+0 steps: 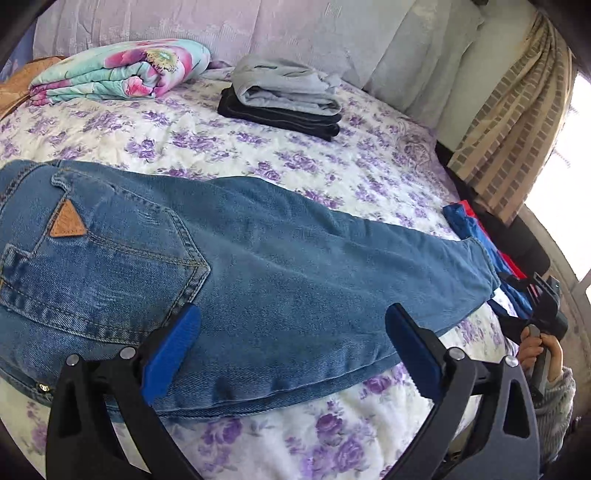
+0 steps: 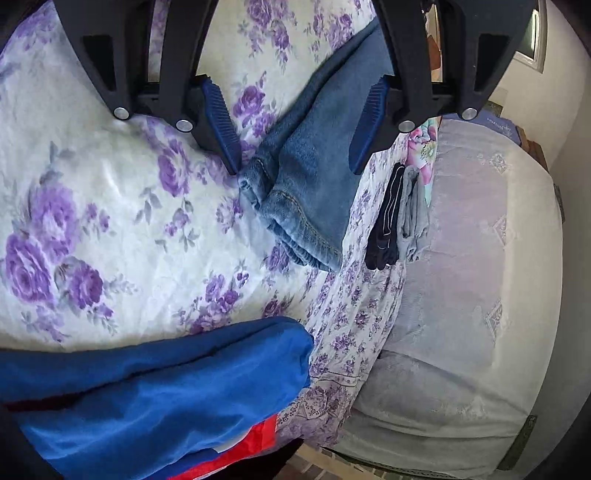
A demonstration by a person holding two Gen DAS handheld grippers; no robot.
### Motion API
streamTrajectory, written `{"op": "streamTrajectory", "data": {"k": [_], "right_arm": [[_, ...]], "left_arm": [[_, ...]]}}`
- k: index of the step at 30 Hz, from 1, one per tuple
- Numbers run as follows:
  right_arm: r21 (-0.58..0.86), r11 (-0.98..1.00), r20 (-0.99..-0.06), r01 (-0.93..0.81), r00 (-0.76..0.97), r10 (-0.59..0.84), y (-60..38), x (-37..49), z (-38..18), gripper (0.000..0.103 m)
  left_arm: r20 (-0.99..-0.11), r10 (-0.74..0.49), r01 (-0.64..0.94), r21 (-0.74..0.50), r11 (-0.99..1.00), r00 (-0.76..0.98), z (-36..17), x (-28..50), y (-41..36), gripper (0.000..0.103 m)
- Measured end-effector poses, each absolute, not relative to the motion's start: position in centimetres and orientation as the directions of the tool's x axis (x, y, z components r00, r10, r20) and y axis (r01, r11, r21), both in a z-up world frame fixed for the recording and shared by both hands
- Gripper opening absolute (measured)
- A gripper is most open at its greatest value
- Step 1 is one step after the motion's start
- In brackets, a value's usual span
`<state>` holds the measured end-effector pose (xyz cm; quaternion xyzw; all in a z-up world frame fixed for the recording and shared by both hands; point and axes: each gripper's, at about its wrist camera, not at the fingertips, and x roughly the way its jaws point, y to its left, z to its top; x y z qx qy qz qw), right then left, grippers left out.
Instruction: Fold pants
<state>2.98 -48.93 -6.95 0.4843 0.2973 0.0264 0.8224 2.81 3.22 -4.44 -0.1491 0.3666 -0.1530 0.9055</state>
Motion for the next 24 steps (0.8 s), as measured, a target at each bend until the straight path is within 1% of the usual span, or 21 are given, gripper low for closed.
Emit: {"op": "streamTrajectory", "data": {"k": [3,4,5,6,7,8,11,14,15,18,19,22,23,24], "right_arm": [[0.811,0.533,-0.449,0.239,0.84,0.306,-48.8,3.6,-7.1,0.061],[0.807,0.543,-0.444,0.234,0.846,0.295,-48.6,3.6,-7.1,0.056],[0.801,0.553,-0.438,0.23,0.854,0.279,-48.5,3.4,-7.1,0.048],[0.796,0.56,-0.435,0.23,0.861,0.266,-48.4,3.2,-7.4,0.042],[0.794,0.562,-0.432,0.229,0.865,0.257,-48.5,3.2,-7.7,0.03],[0.795,0.561,-0.428,0.229,0.868,0.252,-48.6,3.1,-8.0,0.024],[0.799,0.57,-0.397,0.193,0.881,0.258,-48.8,2.7,-8.3,0.023],[0.768,0.608,-0.415,0.201,0.88,0.233,-48.4,2.9,-8.1,0.022],[0.761,0.616,-0.417,0.203,0.881,0.225,-48.3,2.9,-8.1,0.021],[0.76,0.619,-0.41,0.196,0.884,0.223,-48.4,2.9,-8.1,0.021],[0.762,0.618,-0.408,0.194,0.884,0.226,-48.4,2.9,-8.2,0.021],[0.759,0.623,-0.407,0.192,0.886,0.223,-48.4,2.9,-8.1,0.021],[0.755,0.627,-0.408,0.19,0.886,0.221,-48.3,2.8,-8.1,0.021],[0.748,0.636,-0.41,0.19,0.886,0.218,-48.3,2.8,-8.1,0.021]], "left_arm": [[-0.611,-0.352,0.183,-0.323,0.929,0.709,-4.7,2.4,2.5,0.098],[-0.619,-0.328,0.186,-0.284,0.94,0.714,-5.0,2.3,2.0,0.098],[-0.622,-0.314,0.187,-0.261,0.947,0.718,-5.1,2.2,1.8,0.098],[-0.626,-0.297,0.188,-0.235,0.954,0.721,-5.2,2.1,1.5,0.098],[-0.629,-0.289,0.187,-0.226,0.956,0.721,-5.2,2.1,1.3,0.098],[-0.631,-0.289,0.185,-0.227,0.956,0.72,-5.2,2.1,1.4,0.098],[-0.637,-0.307,0.158,-0.281,0.947,0.707,-4.6,2.3,2.0,0.098],[-0.634,-0.359,0.133,-0.376,0.917,0.685,-3.4,3.5,2.5,0.098],[-0.632,-0.366,0.133,-0.385,0.913,0.683,-2.9,4.0,2.3,0.098],[-0.664,-0.231,0.054,-0.276,0.96,0.711,-2.1,5.7,0.5,0.098],[-0.672,-0.203,0.038,-0.252,0.967,0.712,-2.2,6.1,0.0,0.098],[-0.751,-0.066,-0.015,-0.1,0.995,0.657,-5.1,7.8,-1.9,0.098],[-0.758,-0.031,-0.016,-0.054,0.998,0.652,-6.0,7.9,-2.4,0.099],[-0.746,-0.002,-0.017,-0.018,1.0,0.666,-6.0,7.6,-2.9,0.098]]}}
